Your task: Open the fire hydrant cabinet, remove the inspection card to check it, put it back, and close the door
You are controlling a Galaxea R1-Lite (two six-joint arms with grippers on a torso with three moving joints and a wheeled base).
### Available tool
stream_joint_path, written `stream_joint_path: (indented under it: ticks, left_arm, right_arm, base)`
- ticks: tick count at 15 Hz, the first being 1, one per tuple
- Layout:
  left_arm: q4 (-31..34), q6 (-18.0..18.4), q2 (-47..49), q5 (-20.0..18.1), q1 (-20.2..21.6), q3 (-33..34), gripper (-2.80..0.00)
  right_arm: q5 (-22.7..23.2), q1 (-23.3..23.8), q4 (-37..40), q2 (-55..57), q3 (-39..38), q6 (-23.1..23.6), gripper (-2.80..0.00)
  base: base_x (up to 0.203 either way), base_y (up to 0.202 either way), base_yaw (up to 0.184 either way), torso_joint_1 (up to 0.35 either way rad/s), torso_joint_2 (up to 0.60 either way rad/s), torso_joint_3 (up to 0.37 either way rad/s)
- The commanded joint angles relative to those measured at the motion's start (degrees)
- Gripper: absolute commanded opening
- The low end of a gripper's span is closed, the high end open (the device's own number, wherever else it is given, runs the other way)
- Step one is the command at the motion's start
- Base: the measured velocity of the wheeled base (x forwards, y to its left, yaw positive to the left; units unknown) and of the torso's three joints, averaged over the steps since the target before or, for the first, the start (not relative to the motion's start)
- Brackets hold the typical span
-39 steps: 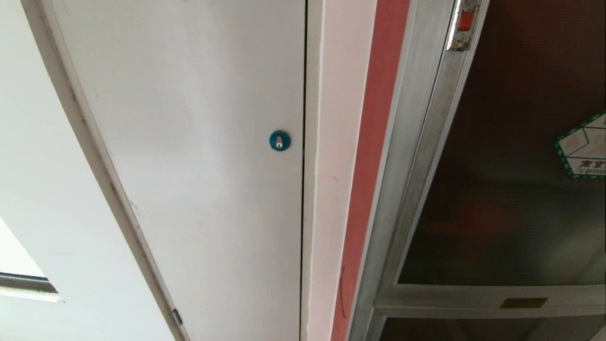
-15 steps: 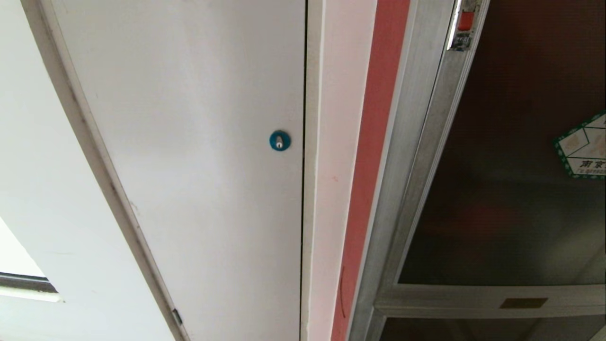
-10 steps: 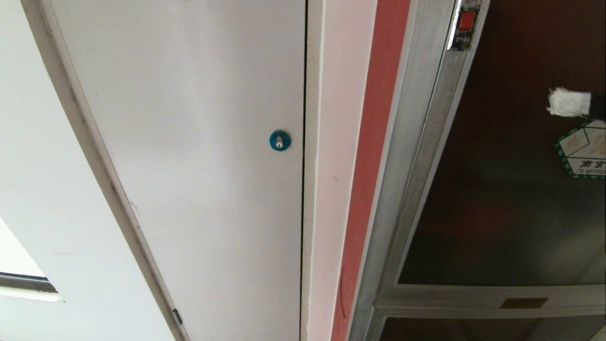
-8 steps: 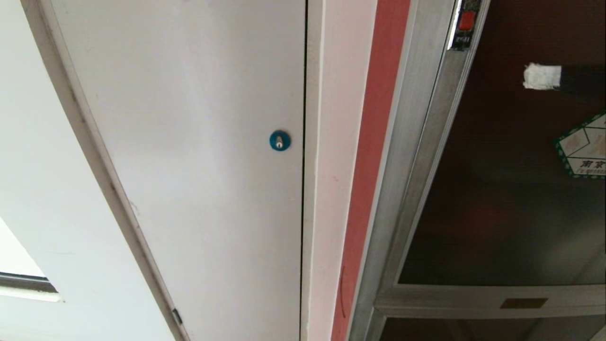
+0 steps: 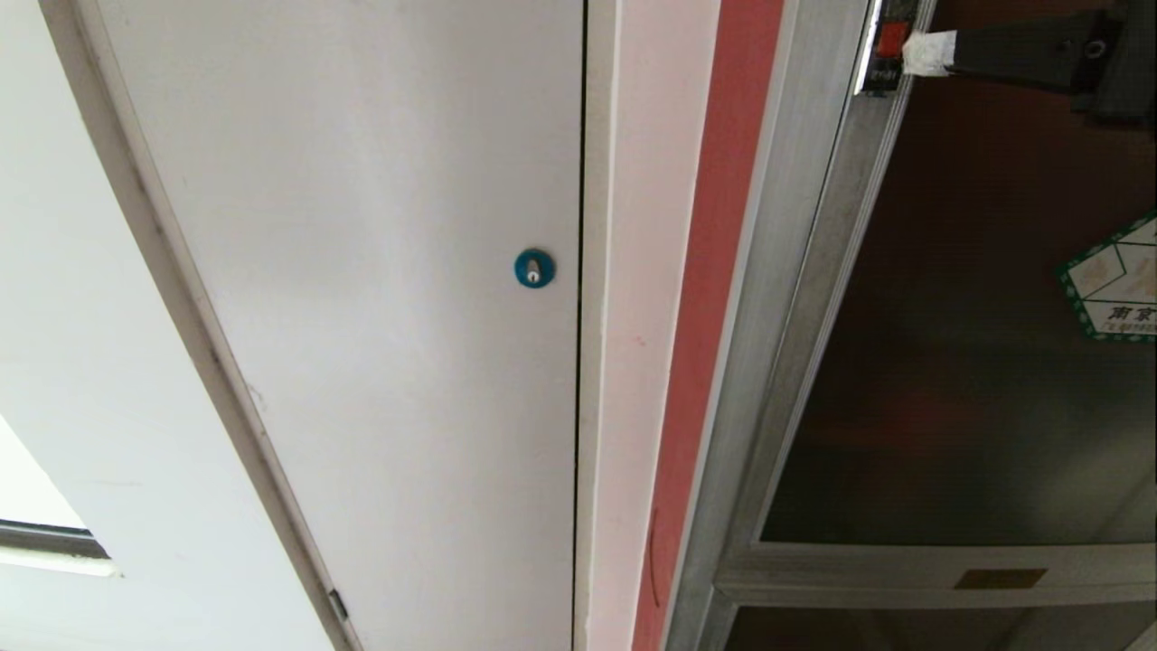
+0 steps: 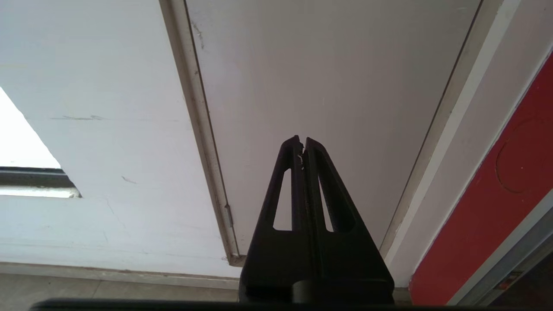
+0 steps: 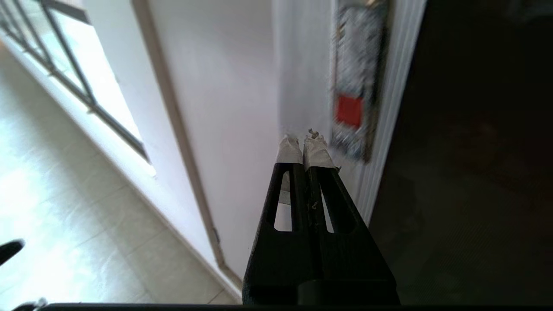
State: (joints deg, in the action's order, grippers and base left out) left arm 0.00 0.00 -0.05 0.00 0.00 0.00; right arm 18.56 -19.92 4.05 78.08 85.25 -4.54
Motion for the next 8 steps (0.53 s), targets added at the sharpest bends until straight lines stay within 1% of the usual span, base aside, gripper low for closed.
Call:
stream_joint_path:
  ticks: [1,8]
  left_arm:
    - [0.00,0.00,-0.03,0.00,0.00,0.00,-2.80]
    - [0.00,0.00,0.05,0.00,0.00,0.00,-2.80]
  right_arm:
    - [-0.69,-0.04,-0.05,2.29,1.70,-0.03,-2.80]
    - [-4.50,0.31,-0.53,4.53,4.04,0.05,-2.80]
  base:
    - [0.000,0.000,0.000,0.000,0.00,0.000]
    - [0.000,0.000,0.000,0.000,0.00,0.000]
